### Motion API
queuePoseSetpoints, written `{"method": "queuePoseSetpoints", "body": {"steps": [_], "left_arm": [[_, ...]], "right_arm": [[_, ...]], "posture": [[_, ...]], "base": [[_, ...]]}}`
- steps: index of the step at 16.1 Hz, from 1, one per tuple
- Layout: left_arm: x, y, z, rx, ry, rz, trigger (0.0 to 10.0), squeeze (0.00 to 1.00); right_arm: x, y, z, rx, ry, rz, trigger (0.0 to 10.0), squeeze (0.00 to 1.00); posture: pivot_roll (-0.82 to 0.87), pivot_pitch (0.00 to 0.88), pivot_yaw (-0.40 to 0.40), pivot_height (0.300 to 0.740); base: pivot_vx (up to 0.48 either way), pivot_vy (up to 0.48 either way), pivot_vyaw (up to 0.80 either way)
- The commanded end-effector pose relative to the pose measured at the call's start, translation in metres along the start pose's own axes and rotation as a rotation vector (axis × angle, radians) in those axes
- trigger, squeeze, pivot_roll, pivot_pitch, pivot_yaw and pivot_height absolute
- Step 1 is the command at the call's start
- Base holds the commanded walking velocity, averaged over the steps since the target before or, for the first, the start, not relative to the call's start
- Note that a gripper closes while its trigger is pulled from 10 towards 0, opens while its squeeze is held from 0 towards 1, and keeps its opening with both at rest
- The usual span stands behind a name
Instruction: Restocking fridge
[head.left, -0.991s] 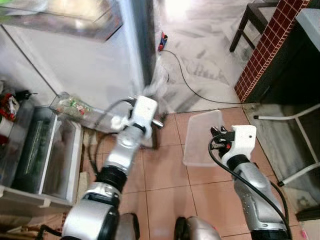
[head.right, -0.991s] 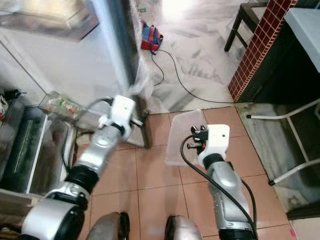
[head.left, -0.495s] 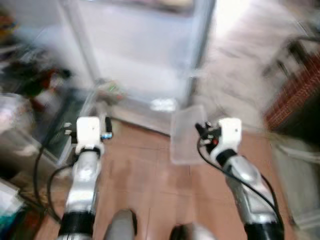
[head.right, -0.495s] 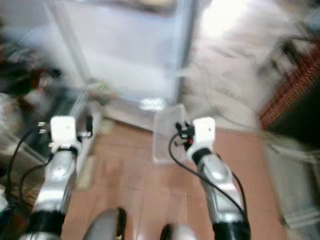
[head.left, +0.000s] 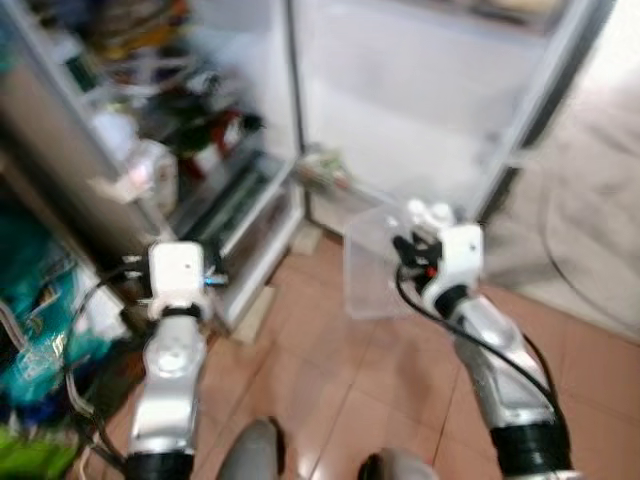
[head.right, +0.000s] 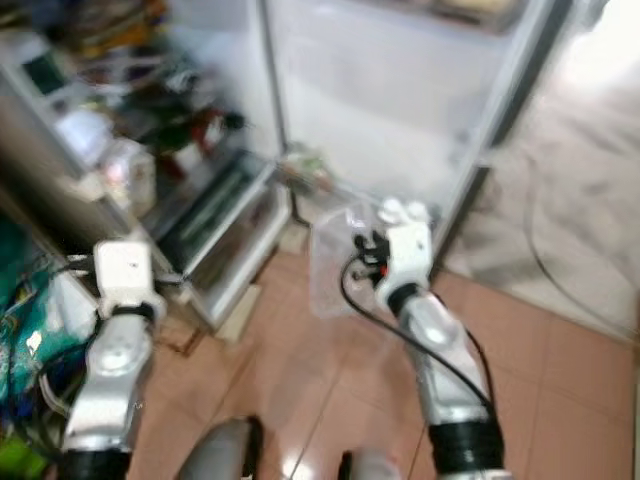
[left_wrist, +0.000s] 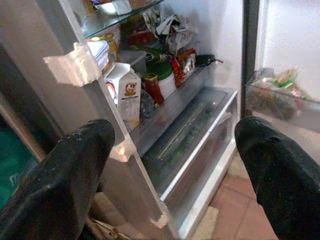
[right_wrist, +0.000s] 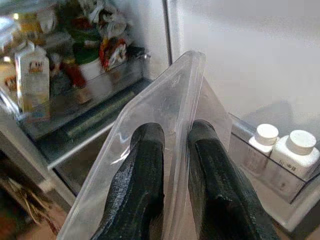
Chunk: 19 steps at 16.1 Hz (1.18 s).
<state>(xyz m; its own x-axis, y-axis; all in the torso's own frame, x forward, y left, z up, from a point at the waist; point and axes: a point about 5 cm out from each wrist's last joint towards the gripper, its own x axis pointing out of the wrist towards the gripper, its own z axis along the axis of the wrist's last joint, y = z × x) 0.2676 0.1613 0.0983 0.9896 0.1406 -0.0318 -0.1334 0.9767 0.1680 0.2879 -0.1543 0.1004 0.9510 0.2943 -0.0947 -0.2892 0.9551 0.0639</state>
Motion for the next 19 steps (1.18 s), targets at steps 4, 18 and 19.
{"method": "queuePoseSetpoints", "body": {"steps": [4,18,19], "left_arm": [[-0.0068,0.0117,-0.0023,0.009,0.018,0.015,10.0,0.0],[-0.0068,0.0117,-0.0023,0.009,0.018,0.015,10.0,0.0],[-0.0068,0.0117,-0.0023,0.009,0.018,0.015,10.0,0.0]], "right_arm": [[0.006,0.0061,0.0018,0.008,-0.032,0.014,10.0,0.0],[0.006,0.0061,0.0018,0.008,-0.032,0.014,10.0,0.0],[0.006,0.0061,0.0018,0.008,-0.032,0.014,10.0,0.0]], "posture": [[0.08,0.096,0.003,0.74],[0.08,0.096,0.003,0.74],[0.08,0.096,0.003,0.74]], "base": [[0.0,0.0,0.8],[0.0,0.0,0.8],[0.0,0.0,0.8]]}}
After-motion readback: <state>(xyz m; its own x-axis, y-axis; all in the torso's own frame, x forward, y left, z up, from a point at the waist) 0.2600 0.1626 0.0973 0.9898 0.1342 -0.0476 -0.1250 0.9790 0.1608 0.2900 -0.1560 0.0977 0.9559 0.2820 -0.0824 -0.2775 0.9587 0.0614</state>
